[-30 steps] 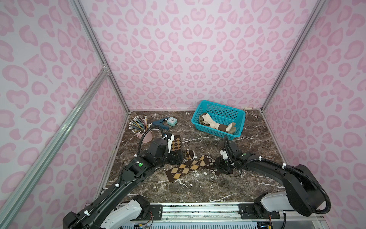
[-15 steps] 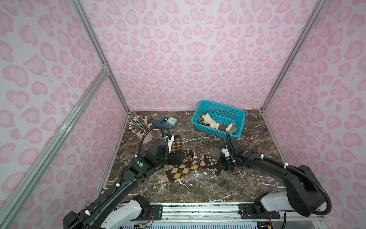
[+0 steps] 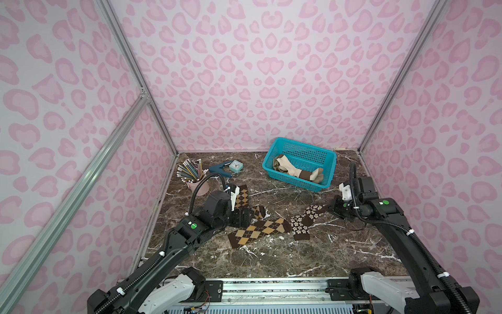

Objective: Place the socks together as a pair
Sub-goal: Flatten out the sock at the center of the board.

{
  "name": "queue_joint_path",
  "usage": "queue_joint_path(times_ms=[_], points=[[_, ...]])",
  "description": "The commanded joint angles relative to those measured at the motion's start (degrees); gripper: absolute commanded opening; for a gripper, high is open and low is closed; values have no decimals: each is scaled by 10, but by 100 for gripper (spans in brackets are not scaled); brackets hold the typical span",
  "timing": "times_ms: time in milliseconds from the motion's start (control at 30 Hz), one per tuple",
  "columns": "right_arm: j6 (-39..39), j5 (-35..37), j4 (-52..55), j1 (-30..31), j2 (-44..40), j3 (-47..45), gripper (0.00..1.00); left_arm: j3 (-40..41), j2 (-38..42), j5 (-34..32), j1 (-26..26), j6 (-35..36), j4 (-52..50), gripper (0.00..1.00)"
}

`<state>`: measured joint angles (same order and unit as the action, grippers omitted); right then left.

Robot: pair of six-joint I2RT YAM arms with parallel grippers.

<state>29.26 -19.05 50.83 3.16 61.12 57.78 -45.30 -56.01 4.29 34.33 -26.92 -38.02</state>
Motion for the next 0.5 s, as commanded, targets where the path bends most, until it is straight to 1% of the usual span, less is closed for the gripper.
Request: queue_joint_path(times_ms=[0, 133, 267, 400, 467], points=[[-65, 8, 61, -23, 6, 36, 0, -9, -6, 8, -1, 3, 27, 94], [-85, 23, 77, -37, 19, 71, 0, -10, -8, 9, 0, 2, 26, 93], [-89, 31, 87, -56, 25, 113, 0, -10, -4, 9, 0, 0, 23, 93], [-95, 50, 110, -73, 45, 195, 0, -9, 1, 8, 0, 0, 18, 93], [-102, 64, 129, -73, 63, 256, 0, -9, 0, 8, 0, 0, 17, 93]])
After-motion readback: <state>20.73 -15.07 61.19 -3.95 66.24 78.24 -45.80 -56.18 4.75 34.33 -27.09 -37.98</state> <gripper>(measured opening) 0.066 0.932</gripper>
